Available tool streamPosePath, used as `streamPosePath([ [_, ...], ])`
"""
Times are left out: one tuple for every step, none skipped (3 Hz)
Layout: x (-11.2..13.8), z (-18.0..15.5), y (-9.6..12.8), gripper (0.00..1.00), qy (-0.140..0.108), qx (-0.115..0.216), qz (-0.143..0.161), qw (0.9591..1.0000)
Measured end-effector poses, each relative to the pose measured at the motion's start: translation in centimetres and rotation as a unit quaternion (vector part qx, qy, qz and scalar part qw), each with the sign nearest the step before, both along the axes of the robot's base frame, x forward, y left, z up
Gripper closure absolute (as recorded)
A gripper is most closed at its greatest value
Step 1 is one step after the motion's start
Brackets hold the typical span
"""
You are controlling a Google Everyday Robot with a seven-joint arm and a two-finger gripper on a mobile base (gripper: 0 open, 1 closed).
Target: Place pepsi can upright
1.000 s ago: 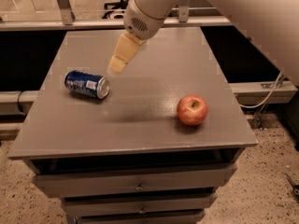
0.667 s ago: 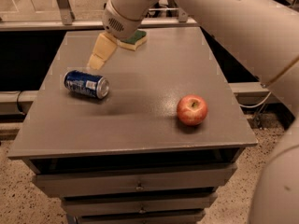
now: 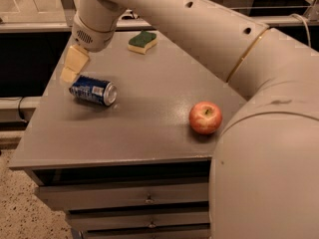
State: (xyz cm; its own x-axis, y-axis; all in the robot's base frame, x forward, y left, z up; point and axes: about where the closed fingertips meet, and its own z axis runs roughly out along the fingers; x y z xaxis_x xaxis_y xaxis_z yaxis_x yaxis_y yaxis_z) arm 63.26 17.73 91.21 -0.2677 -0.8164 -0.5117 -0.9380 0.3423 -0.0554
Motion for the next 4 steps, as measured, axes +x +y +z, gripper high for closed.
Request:
streamPosePath([
  [-0.3, -1.0, 0.5, 0.0, 0.005, -0.024, 0.0, 0.9997],
  [-1.7, -4.0, 1.2, 0.0, 0.021, -0.064, 0.001, 0.9978],
  [-2.6, -6.9, 1.8, 0.0, 0.034, -0.098, -0.006, 0.9946],
  [-1.9, -7.9, 2.1, 0.25, 0.029, -0.13, -0.026, 0.9908],
])
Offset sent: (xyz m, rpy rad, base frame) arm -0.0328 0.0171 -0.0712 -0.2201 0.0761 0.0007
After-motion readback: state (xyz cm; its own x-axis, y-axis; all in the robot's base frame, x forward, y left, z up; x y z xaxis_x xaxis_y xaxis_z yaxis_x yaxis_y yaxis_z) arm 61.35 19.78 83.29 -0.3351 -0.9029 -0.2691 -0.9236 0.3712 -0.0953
